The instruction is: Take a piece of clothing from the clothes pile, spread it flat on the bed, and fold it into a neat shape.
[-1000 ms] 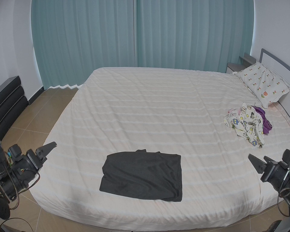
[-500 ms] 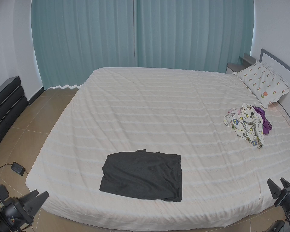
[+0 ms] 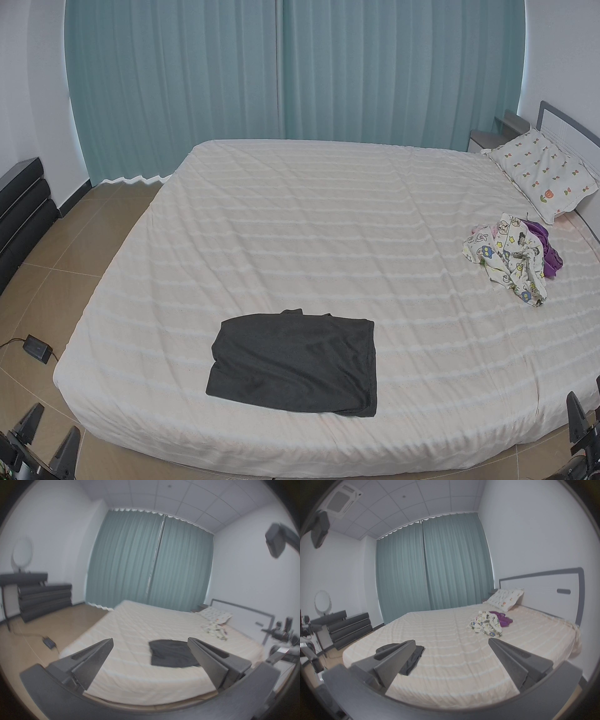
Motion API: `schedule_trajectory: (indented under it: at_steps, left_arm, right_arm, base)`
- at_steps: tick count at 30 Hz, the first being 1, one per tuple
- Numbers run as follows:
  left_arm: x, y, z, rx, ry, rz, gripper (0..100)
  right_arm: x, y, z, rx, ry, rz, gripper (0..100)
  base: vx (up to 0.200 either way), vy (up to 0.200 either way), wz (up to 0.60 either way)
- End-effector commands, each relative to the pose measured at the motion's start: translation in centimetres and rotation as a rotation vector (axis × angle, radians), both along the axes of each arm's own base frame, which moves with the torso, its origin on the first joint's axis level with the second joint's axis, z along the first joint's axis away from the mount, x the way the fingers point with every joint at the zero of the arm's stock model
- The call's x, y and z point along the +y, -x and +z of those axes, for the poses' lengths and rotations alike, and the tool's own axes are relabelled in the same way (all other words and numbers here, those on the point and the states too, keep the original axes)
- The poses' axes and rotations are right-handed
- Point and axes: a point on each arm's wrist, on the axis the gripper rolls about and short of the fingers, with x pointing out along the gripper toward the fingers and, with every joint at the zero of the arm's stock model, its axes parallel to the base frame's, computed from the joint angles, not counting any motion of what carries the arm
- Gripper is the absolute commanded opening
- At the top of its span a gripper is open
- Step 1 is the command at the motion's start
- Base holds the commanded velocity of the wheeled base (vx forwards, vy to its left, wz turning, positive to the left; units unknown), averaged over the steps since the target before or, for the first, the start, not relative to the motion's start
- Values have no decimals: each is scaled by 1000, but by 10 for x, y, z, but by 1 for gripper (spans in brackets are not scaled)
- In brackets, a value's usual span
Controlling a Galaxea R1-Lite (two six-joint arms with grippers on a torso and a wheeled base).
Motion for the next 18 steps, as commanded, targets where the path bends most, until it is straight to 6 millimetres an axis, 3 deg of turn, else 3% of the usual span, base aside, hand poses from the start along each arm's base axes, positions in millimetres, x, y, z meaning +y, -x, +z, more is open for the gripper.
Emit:
schedule_trajectory:
  at_steps: [1, 4, 12, 18]
  left_arm:
    - [3, -1, -12, -93, -142, 138, 100]
    - [5, -1, -16, -49, -171, 215, 100]
    - [4, -1, -16, -51, -166, 206, 100]
    - [4, -1, -16, -51, -206, 191, 100]
  right_arm:
    - [0, 6, -7, -53, 91, -39, 100]
    - [0, 6, -7, -52, 118, -37, 100]
    - [1, 6, -7, -50, 164, -19, 100]
    - [4, 6, -7, -68, 238, 119, 100]
  base:
    - [0, 0, 0]
    - [0, 0, 0]
    - [0, 0, 0]
    - [0, 0, 0]
